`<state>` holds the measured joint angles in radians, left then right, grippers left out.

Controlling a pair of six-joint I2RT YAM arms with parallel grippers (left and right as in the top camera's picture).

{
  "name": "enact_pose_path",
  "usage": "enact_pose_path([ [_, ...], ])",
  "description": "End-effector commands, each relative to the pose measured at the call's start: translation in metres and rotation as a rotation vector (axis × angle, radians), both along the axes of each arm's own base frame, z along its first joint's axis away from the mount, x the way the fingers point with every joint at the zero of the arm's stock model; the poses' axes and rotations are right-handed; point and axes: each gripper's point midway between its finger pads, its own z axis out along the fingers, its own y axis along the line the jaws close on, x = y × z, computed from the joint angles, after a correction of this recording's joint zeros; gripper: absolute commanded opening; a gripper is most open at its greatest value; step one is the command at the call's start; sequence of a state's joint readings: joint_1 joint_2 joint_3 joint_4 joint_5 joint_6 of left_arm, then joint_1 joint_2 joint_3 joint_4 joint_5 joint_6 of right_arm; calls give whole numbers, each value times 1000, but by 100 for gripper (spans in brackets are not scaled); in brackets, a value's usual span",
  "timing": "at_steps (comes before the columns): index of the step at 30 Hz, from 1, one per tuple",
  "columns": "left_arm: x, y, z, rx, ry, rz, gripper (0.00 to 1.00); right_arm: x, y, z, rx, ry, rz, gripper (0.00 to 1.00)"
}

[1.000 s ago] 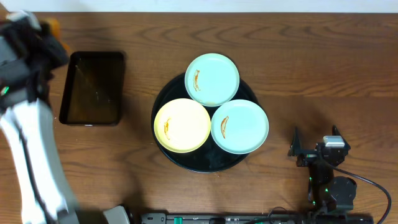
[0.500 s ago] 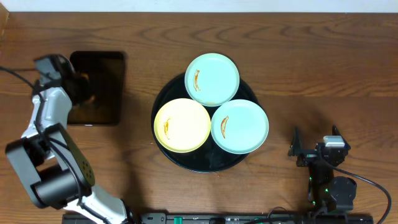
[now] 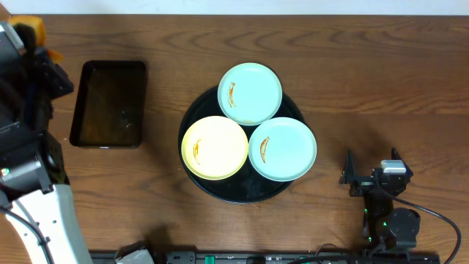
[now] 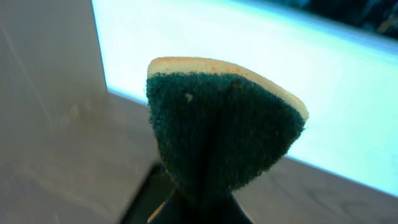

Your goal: Clean dirty plates on tray and stack at the side

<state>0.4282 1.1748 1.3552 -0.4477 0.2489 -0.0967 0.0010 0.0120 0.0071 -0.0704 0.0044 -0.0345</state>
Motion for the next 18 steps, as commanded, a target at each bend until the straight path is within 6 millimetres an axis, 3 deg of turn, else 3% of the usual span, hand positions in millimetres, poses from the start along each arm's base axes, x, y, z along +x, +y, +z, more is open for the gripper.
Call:
enact_pose_path([
  [1,17,5,-64,-211,144,49,8,0,-3,-1,-8,0,-14,99],
  [4,21,-8,-100,-366,246,37,8,0,-7,1,-33,-5,-36,99],
  [9,19,-49,-145,-552,415,-144,7,-1,-19,2,-41,-8,-104,99],
  [14,20,-77,-135,-500,398,-323,8,-1,-19,2,-41,-9,-106,99],
  [18,20,-99,-131,-486,407,-378,8,0,-7,25,3,-103,-39,99],
])
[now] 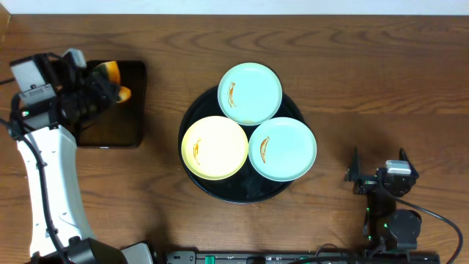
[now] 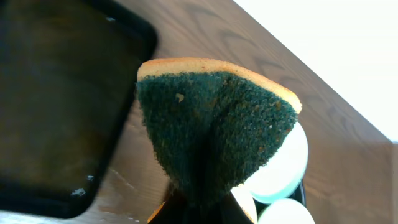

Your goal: Clean dirty plates on tray and stack at the side

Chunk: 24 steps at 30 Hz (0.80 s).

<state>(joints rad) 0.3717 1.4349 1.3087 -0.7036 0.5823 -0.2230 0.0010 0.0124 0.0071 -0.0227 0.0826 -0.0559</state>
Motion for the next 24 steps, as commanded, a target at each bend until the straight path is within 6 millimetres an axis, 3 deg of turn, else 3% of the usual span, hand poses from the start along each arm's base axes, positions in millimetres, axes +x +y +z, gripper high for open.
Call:
enact_pose_path([
  [1,-2,-36,16,-14,-49,-132,7,0,14,22,45,-94,86,99],
  [4,-10,-65,6,-29,8,-202,7,-11,52,64,31,-261,314,99],
  [7,-19,-97,-4,-43,66,-283,7,-30,74,101,-15,-419,452,99],
  [10,-28,-124,-13,-48,110,-356,7,-35,84,118,18,-417,524,99],
  [12,-34,-131,-25,-12,175,-337,7,-33,91,123,23,-360,565,99],
  [18,-50,-118,-66,209,364,-221,7,-12,133,154,-57,-107,852,99],
  [21,-55,-127,-78,211,408,-247,7,21,151,173,61,116,1014,99],
  [24,-56,-134,-86,215,431,-271,7,55,156,173,201,347,1045,99],
])
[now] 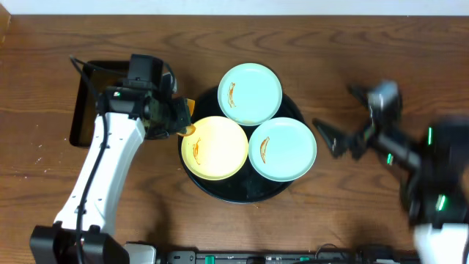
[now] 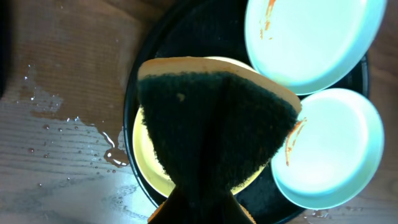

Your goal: Clean dirty plates on tray and stack at the side

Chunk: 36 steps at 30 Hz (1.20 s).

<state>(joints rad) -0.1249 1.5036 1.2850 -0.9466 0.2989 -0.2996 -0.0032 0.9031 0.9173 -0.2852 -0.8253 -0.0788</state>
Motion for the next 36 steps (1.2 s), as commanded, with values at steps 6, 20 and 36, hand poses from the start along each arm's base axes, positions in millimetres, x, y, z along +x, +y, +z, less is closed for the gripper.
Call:
enact_pose_path([
  [6,-9,-19,-35,56,117,-26,7,60,52,-5,40,436,284,99],
  [20,-14,-34,-83,86,265,-46,8,95,100,-111,-62,804,91,87],
  [36,-8,-29,-88,120,247,-39,7,84,133,-271,-379,1121,-305,23],
])
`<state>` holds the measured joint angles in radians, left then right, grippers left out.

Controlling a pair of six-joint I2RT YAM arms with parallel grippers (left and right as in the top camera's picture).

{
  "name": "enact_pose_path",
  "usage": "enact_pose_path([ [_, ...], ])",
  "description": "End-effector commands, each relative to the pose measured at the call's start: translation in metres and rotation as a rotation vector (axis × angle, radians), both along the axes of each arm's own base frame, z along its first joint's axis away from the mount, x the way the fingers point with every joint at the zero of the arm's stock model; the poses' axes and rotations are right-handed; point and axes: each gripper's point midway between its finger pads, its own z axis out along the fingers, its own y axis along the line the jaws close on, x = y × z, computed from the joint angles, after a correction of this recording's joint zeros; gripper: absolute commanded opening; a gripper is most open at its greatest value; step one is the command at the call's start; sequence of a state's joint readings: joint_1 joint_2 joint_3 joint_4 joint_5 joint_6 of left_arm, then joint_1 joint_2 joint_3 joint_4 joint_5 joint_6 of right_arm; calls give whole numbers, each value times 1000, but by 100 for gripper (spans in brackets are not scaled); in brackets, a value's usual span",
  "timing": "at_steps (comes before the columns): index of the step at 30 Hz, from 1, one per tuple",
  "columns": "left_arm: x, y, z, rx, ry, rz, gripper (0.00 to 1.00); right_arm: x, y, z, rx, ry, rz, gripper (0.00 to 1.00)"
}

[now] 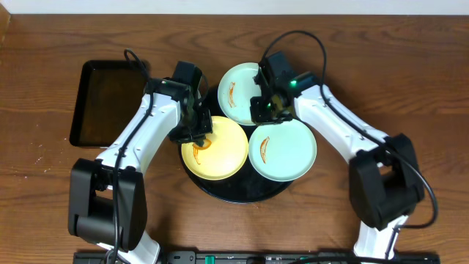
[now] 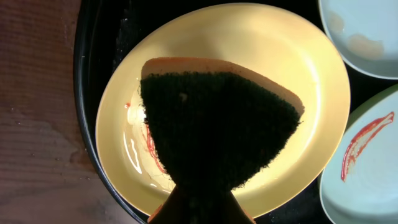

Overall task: Clean dirty plates on tray and stack at the side
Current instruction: 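Scrub the yellow plate with the sponge while right gripper holds plate rim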

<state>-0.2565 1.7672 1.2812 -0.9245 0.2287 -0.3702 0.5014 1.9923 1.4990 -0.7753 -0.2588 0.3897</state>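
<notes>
Three dirty plates lie on a round black tray [image 1: 242,192]: a yellow plate [image 1: 223,154] at the left, a light-blue plate [image 1: 238,88] at the back and another light-blue plate [image 1: 287,152] at the right. Each carries a red-orange smear. My left gripper [image 1: 196,132] is shut on a folded green-and-yellow sponge [image 2: 217,130], held on or just over the yellow plate [image 2: 311,74] beside its smear [image 2: 149,146]. My right gripper [image 1: 265,104] sits low where the two light-blue plates meet. Its jaws are too dark to read.
A rectangular black tray [image 1: 108,103] holding water stands at the left of the brown wooden table [image 1: 410,81]. Both arms reach in over the round tray from either side. The table's far edge runs along the top.
My left gripper has moved with the sponge from the yellow plate's left rim onto the plate. My right arm, earlier raised and blurred at the right, is now down by the back light-blue plate.
My left gripper held the sponge high at the far left, then over the rectangular water tray, then at the yellow plate's left edge with water drops on the table. Now the sponge is on the yellow plate. My right arm was parked at the front right, then raised, and is now at the plates.
</notes>
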Motion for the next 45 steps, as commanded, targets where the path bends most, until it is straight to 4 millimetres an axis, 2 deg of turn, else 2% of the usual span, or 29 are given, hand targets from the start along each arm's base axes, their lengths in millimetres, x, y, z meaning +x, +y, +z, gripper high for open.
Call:
enact_pose_path([
  [1,-1,2,-2,16,-2,8,7,-2,9,-2,-1,13,-16,24],
  [8,5,1,-2,9,-26,9,8,-17,36,-3,6,-8,83,36],
  [13,5,1,-2,9,-26,9,8,-13,31,-11,-94,-57,55,36],
  [19,6,1,-2,9,-27,8,8,-17,32,-40,-112,0,60,30],
  [22,7,0,-2,8,-34,8,8,-22,43,-43,-57,21,107,33],
  [26,9,0,-2,5,-42,9,8,-21,44,-43,-51,18,115,33],
  [28,10,0,-1,4,-44,9,8,-21,44,-45,-56,18,117,32],
  [36,9,-1,-3,5,-43,8,8,-21,39,-57,-92,28,110,9],
  [40,7,-2,-11,-2,-36,6,8,-21,39,-57,-91,28,106,8],
  [45,-2,-21,-34,-75,-20,12,8,-20,39,-57,-89,26,105,7],
])
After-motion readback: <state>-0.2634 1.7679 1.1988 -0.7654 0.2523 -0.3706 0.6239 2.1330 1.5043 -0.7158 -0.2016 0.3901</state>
